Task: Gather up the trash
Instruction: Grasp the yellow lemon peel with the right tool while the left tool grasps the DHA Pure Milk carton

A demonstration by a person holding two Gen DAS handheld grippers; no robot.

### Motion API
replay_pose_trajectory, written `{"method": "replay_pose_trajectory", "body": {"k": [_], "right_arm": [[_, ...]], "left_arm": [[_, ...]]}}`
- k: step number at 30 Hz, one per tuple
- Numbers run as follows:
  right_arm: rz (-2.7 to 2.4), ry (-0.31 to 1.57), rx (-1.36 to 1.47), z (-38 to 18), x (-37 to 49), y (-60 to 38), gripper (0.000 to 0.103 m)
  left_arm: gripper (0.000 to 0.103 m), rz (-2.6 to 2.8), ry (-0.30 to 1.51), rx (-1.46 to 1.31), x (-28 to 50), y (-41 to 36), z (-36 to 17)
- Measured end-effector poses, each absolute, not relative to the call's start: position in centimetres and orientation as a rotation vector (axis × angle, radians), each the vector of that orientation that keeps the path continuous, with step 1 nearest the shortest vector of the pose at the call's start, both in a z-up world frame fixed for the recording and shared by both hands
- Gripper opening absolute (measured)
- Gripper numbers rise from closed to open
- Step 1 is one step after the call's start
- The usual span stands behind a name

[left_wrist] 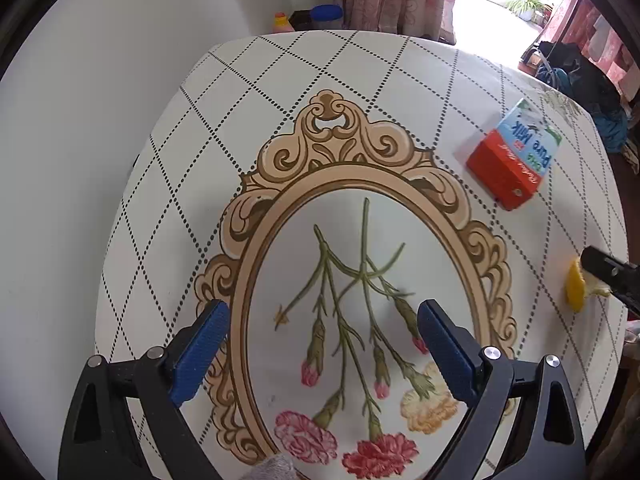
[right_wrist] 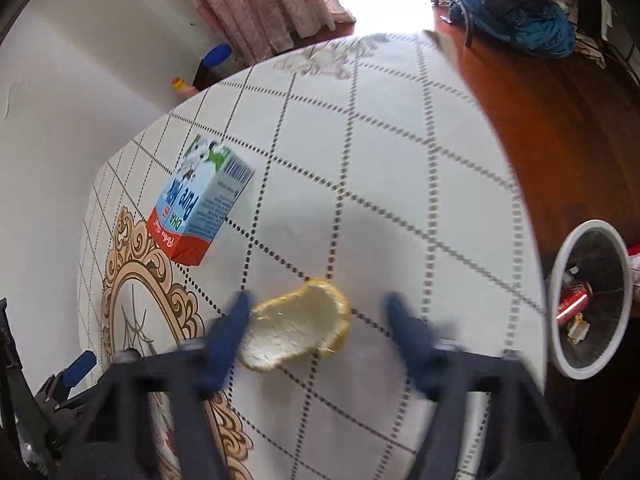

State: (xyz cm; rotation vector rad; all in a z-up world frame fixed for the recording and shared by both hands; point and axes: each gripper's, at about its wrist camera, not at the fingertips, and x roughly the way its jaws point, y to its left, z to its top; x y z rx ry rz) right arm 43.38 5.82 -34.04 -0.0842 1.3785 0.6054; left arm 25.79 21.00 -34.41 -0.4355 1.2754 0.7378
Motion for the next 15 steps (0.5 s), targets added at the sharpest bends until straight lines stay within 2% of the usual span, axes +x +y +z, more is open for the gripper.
{"method": "replay_pose_trajectory", "body": {"k": [1,2,8,15], "right_arm": [[0.605,1.373,-0.093,-34.3,43.1,6.1,0.031],[0.602,1.343,-0.112,-34.2,42.9,6.3,0.013],[0.616,1.292,-0.105,-33.4,44.0,5.5,0.013],[0.55,1.318,-0.118,-33.6,47.4,2.5,0.013]], "left_arm": [[0.096,0.734,1.273,-0.431,26.0,21.1,-34.4],[0.096,0.729,1.269,-0.428,26.1,21.2,-34.4],[0.096,0.662,1.236,-0.373,29.7,20.8,-32.6],[0.096,0.456,1.269,-0.228,38.4,19.3,-32.3]]}}
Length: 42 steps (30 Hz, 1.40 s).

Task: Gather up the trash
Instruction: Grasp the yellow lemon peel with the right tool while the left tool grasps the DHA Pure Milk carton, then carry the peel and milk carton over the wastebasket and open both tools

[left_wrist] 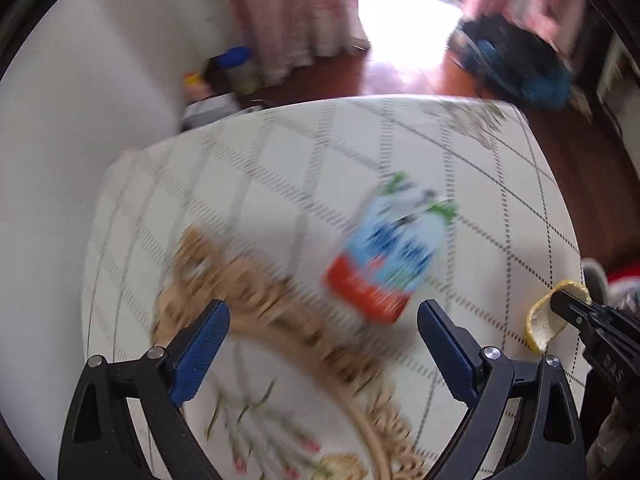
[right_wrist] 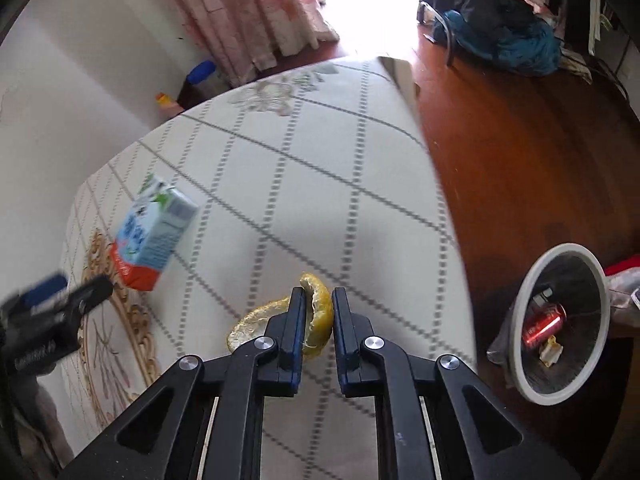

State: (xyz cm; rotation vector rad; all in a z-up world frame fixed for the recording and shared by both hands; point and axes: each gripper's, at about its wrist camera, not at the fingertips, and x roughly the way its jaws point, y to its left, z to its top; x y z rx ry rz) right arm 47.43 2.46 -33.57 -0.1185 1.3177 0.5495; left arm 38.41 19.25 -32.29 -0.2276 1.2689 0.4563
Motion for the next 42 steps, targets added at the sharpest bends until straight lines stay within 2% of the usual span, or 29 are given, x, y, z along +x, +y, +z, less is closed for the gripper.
{"method": "replay_pose_trajectory", "body": {"k": [7,10,11,12,20,28,36,39,42], "right_arm": [[0.543,1.364,-0.093,-34.2,49.0,0.7,0.013],[0.545,1.361,-0.103,-34.1,49.1,0.8,0.013],[0.547,1.36,-0.104,-34.0,49.1,0.8,0.013],[0.547,1.358,-0.105,-33.9,49.0,0.8,0.013],[0.557,1.316,-0.119,-32.2,47.9,0.0,0.013],[0.54,1.214,-0.129,-26.8,46.7,-6.6,0.013],[0.416,1.127,-0.107,-20.6,48.5,-18.5,0.013],[0.363,1.124,-0.107,-20.3,49.5,-22.6,0.013],[0.31,1.142,-0.095,-21.3,50.8,-26.3,0.013]], "left_arm": [[0.094,0.349,1.359,-0.174,43.1,19.6,-35.8],[0.063,0.334,1.343,-0.234,43.5,20.3,-35.6],[0.056,0.338,1.337,-0.249,43.5,20.3,-35.1],[0.054,0.345,1.337,-0.242,43.3,20.0,-34.7],[0.051,0.368,1.248,-0.28,39.6,16.9,-31.8],[0.05,0.287,1.102,-0.339,37.9,11.0,-25.6],[0.05,0.073,0.995,-0.344,42.7,0.5,-19.0],[0.05,0.002,1.008,-0.349,44.9,-2.8,-19.0],[0.05,-0.072,1.061,-0.373,47.8,-6.1,-21.3]]}}
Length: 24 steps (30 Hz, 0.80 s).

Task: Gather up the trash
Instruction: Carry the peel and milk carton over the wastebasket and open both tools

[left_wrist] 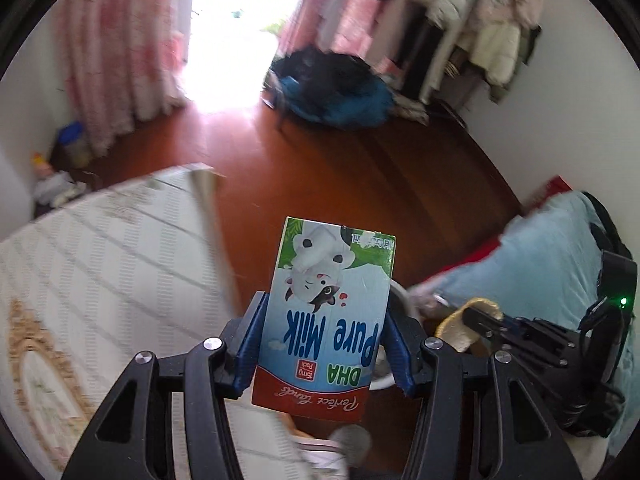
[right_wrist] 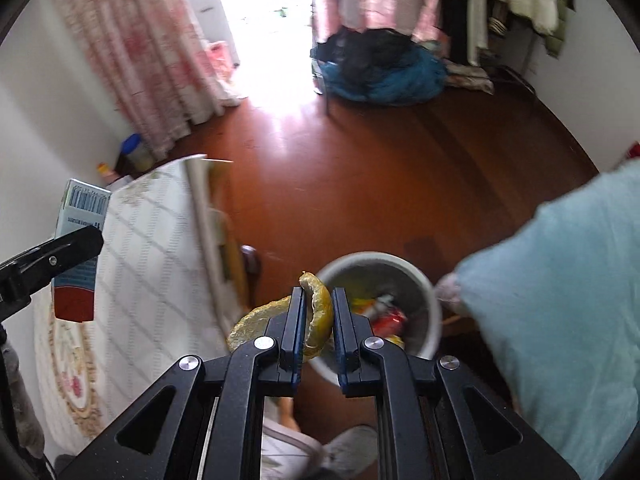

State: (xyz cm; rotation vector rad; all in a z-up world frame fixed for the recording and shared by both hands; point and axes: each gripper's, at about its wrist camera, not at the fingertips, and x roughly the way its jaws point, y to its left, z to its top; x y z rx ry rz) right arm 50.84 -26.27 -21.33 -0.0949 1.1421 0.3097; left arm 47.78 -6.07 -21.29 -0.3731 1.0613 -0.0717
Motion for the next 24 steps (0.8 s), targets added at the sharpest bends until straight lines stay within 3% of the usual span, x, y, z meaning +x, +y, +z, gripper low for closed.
{"method": "replay_pose_trajectory", "body": {"k": [10,19,20,22,23,24], "right_arm": [[0.184,1.274,-0.042,-30.8,54.6,-32.7,0.013],[0.121,1.324,-0.024,-35.5,56.5,-34.5,0.013],[0.113,1.327,-0.028,-35.6,56.5,-34.5,0.014],[0.108,1.331,-0.033,-35.6,56.4,-34.3,0.015],[0.102,1.331,-0.044,-35.6,56.5,-34.1,0.021],[0.09,1.333,-0.055,-35.5,56.4,-33.9,0.03]], "left_arm": [[0.05,-0.204,1.325,-0.48,55.2,-11.9,-32.2],[0.052,-0.207,1.397,-0.544,57.7,-13.1,-34.4],[0.055,-0.205,1.395,-0.532,57.9,-13.1,-34.2],[0.08,-0.202,1.379,-0.514,57.8,-12.9,-33.6],[0.092,-0.2,1.369,-0.5,57.6,-12.9,-33.1],[0.093,-0.193,1.362,-0.488,57.3,-12.9,-32.8]]}}
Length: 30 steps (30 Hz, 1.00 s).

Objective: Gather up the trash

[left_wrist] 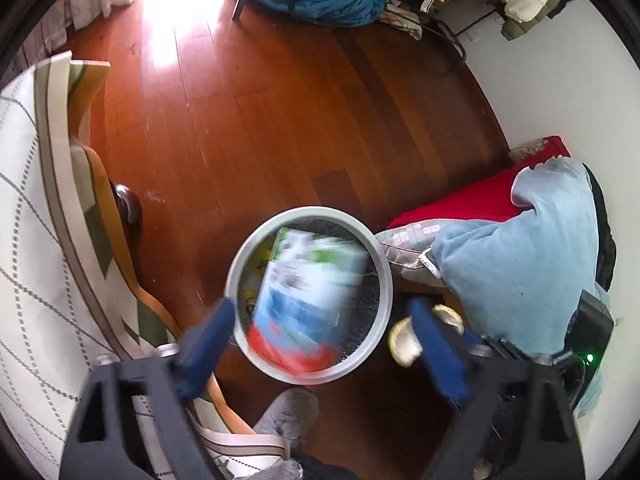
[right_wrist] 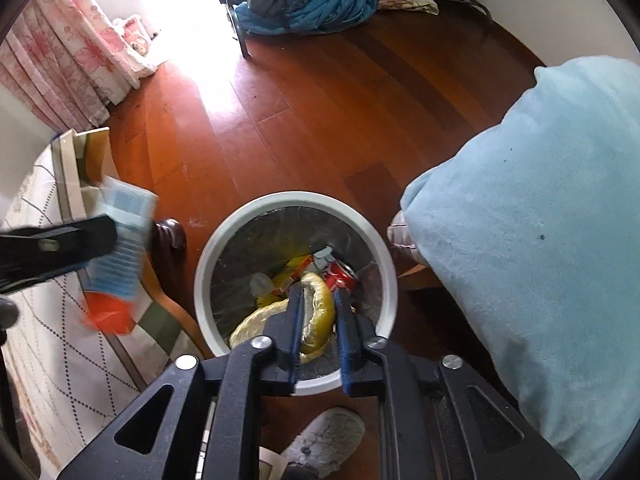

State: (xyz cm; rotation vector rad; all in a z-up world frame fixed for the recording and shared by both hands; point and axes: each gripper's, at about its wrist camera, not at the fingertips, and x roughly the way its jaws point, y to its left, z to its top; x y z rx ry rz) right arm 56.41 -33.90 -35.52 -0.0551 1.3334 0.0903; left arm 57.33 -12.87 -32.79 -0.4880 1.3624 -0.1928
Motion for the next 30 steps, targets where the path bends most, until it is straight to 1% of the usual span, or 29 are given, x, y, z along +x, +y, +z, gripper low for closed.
{"method": "replay_pose_trajectory", "body": {"k": [2,3,6,7,8,12,19,30], "right_arm": [[0.078,1.323,-0.04,-35.0,56.1,-33.8,0.081],[0.072,1.309,-0.037,-34.5,55.7,-33.9,0.087],[0.063,1.285,-0.053,-33.2,54.9,-34.0,0.091],[0.059,1.286,-0.05,-32.9,54.6,-34.2,0.099],[0.055,1.289,-0.047,-32.5,54.2,-34.3,0.103],[0.052,1.283,-0.025,-30.8,51.9,-34.9,0.103],[0.097,1.25,0.008,-26.4,47.3,-35.8,0.103],[0.234,1.089,0.028,-12.9,38.1,-36.5,0.103]], "left_arm": [[0.094,-0.179,1.363,-0.458,56.7,-12.8,-32.5],[0.096,-0.162,1.352,-0.43,56.2,-12.8,-31.8],[0.096,-0.123,1.31,-0.373,54.7,-12.5,-30.1],[0.096,-0.102,1.298,-0.341,54.2,-12.6,-29.6],[0.096,-0.075,1.277,-0.303,53.5,-12.6,-28.9],[0.096,0.003,1.226,-0.214,49.6,-12.8,-26.6],[0.096,0.054,1.165,-0.182,44.0,-13.0,-22.5],[0.096,0.038,1.001,-0.19,36.4,-13.9,-12.3]]}}
